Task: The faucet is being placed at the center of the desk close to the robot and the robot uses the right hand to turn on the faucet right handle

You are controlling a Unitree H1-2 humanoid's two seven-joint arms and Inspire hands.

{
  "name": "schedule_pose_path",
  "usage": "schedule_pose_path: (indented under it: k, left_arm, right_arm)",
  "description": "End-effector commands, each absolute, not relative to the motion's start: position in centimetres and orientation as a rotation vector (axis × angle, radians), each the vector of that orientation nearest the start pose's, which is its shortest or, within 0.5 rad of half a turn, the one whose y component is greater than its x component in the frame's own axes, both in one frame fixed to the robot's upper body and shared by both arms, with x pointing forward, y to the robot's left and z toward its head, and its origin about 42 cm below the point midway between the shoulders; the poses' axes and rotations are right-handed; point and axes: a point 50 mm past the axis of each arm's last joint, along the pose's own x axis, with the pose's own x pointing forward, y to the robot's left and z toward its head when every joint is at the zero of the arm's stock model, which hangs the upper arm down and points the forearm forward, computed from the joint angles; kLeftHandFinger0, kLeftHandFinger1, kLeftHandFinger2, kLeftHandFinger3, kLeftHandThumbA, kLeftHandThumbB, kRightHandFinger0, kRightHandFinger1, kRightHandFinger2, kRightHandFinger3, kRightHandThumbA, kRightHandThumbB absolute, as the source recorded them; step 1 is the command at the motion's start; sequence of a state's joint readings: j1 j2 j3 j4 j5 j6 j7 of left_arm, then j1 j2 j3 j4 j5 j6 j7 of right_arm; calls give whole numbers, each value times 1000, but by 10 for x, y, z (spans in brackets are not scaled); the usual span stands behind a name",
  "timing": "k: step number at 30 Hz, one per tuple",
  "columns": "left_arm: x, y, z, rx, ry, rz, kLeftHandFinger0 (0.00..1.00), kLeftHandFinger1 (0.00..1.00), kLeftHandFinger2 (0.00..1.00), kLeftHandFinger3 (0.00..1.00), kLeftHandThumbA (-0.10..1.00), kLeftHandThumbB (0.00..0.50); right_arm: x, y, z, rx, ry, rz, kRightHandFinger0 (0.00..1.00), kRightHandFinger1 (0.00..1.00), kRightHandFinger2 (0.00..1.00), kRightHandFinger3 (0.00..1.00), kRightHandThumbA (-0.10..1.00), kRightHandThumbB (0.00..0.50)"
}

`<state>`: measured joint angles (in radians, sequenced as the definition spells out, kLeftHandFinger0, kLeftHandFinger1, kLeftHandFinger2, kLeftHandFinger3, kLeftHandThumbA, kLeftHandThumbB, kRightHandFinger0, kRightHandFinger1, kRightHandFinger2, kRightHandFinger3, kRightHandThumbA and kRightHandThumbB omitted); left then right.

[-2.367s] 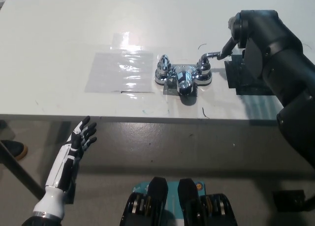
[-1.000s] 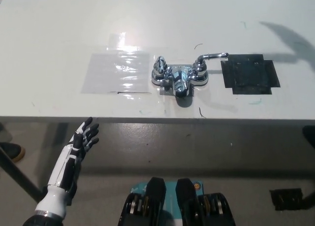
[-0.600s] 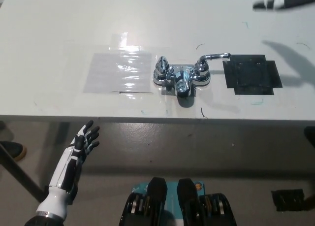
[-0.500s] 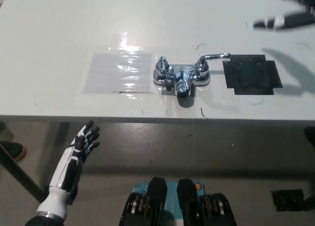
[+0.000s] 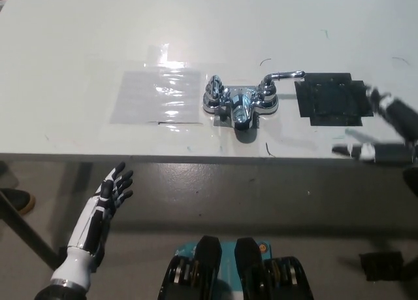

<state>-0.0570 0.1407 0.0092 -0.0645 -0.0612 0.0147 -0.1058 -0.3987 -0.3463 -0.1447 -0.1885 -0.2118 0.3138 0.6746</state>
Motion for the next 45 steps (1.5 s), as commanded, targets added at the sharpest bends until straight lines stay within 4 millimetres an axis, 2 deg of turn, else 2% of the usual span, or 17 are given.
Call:
schedule_pose_path:
  k: [1,3,5,7,12,15,17,19,21,23,26,27,29,31,34,42,45]
  left_arm:
    - [329,250,169,93,-247,-124,1000,1000,1000,1000,967,29]
    - [330,249,170,97,-252,-127,1000,1000,1000,1000,967,43]
    - [332,251,173,98,-259,-134,1000,1000,1000,1000,966,43]
    - [333,252,174,105,-261,-130,1000,1000,1000,1000,970,39]
    - [334,251,175,99,-261,-125,1000,1000,1000,1000,970,32]
    - [332,251,175,100,-264,-128,1000,1000,1000,1000,973,26]
    - [333,250,175,103,-263,-128,1000,1000,1000,1000,976,32]
    - [331,250,173,103,-259,-132,1000,1000,1000,1000,978,33]
    - [330,249,172,103,-259,-138,1000,1000,1000,1000,978,32]
    - [325,248,169,104,-249,-139,1000,1000,1000,1000,967,23]
    - [320,247,164,101,-233,-140,1000,1000,1000,1000,957,30]
    - [318,247,162,101,-228,-141,1000,1000,1000,1000,952,35]
    - [315,247,161,101,-223,-140,1000,1000,1000,1000,939,39]
    - [312,248,158,111,-216,-142,1000,1000,1000,1000,935,37]
    - [309,247,155,112,-204,-146,1000,1000,1000,1000,936,37]
    - [296,249,145,107,-178,-150,1000,1000,1000,1000,916,43]
    - [290,248,141,108,-162,-145,1000,1000,1000,1000,911,55]
  right_arm:
    - [197,-276,364,-245,-969,225,1000,1000,1000,1000,1000,389]
    - [200,-277,349,-204,-920,216,1000,1000,1000,1000,1000,412]
    - [207,-277,331,-174,-878,227,1000,1000,1000,1000,1000,368]
    - [209,-272,320,-136,-794,220,1000,1000,1000,1000,1000,387]
    - [224,-267,287,-131,-683,208,1000,1000,1000,1000,1000,364]
    - [244,-261,254,-118,-592,221,1000,1000,1000,1000,1000,341]
    - [255,-258,236,-132,-537,223,1000,1000,1000,1000,1000,313]
    - [264,-255,216,-158,-475,226,1000,1000,1000,1000,1000,246]
    - [267,-254,205,-160,-440,221,1000,1000,1000,1000,1000,238]
    - [273,-248,179,-102,-333,257,1000,1000,1000,1000,1000,192]
    - [273,-244,156,-68,-249,268,1000,1000,1000,1000,1000,233]
    - [273,-243,150,-59,-232,264,1000,1000,1000,1000,1000,223]
    - [273,-241,141,-50,-212,262,1000,1000,1000,1000,1000,203]
    - [274,-241,129,-45,-182,254,1000,1000,1000,1000,1000,147]
    - [271,-242,120,-44,-155,239,1000,1000,1000,1000,1000,120]
    - [262,-243,108,-33,-121,244,1000,1000,1000,1000,1000,100]
    - [256,-244,104,-43,-109,240,1000,1000,1000,1000,1000,116]
